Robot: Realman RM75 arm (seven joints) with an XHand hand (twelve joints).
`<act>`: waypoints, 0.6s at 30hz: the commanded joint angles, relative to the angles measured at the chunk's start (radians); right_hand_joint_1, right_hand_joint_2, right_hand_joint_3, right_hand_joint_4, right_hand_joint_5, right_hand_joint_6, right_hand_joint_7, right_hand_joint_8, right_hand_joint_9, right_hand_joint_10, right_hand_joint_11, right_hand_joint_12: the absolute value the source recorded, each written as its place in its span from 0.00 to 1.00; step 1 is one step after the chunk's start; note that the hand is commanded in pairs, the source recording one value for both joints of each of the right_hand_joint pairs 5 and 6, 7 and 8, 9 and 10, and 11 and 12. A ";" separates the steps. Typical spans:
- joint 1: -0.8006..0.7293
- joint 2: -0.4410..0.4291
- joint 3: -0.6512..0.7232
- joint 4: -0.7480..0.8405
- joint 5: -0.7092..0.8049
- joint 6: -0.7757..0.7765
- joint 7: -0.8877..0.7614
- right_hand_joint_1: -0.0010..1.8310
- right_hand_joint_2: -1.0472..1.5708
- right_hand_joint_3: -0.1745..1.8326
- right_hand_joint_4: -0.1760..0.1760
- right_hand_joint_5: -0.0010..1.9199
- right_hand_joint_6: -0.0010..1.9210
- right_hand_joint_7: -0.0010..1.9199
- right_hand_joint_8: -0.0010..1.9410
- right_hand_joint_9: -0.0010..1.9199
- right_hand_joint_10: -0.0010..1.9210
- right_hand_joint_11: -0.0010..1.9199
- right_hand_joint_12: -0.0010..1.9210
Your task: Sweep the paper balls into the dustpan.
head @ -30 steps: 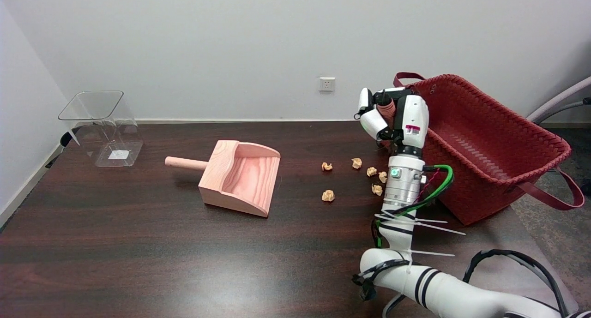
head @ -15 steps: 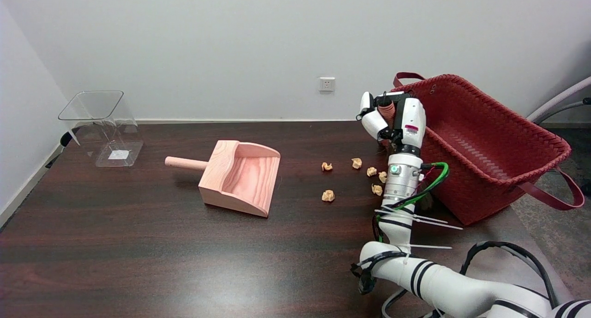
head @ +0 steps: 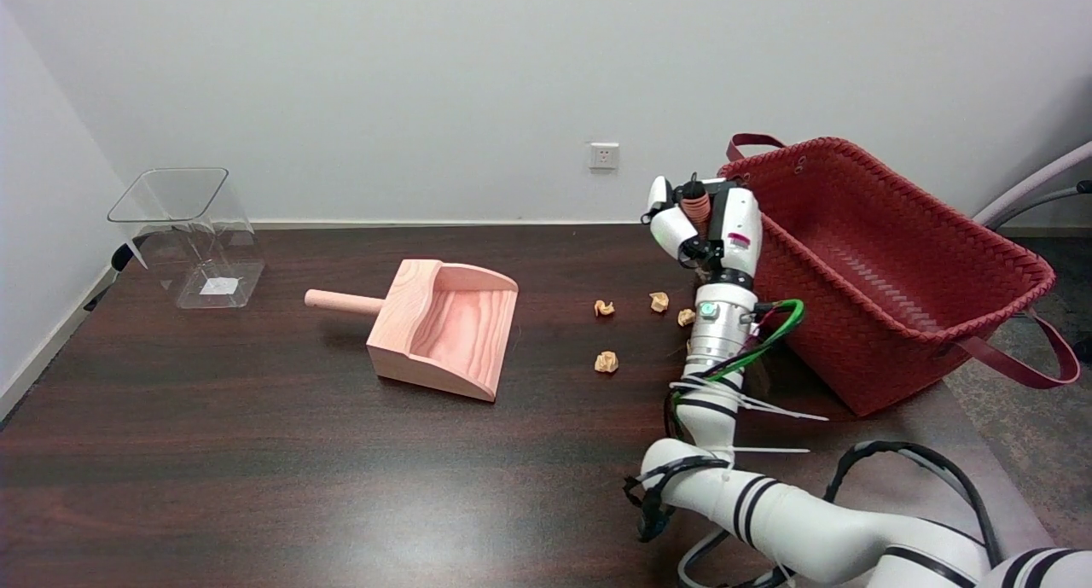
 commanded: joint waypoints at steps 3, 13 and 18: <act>0.077 -0.144 -0.004 -0.029 0.072 -0.049 -0.007 0.40 1.00 0.37 0.50 1.00 1.00 1.00 0.99 1.00 1.00 1.00 1.00; 0.109 -0.231 -0.005 -0.029 0.094 -0.038 0.003 0.39 1.00 0.34 0.50 1.00 1.00 1.00 0.99 1.00 1.00 1.00 1.00; 0.115 -0.260 -0.007 -0.032 0.099 -0.060 0.012 0.38 1.00 0.33 0.50 1.00 1.00 1.00 0.99 1.00 1.00 1.00 1.00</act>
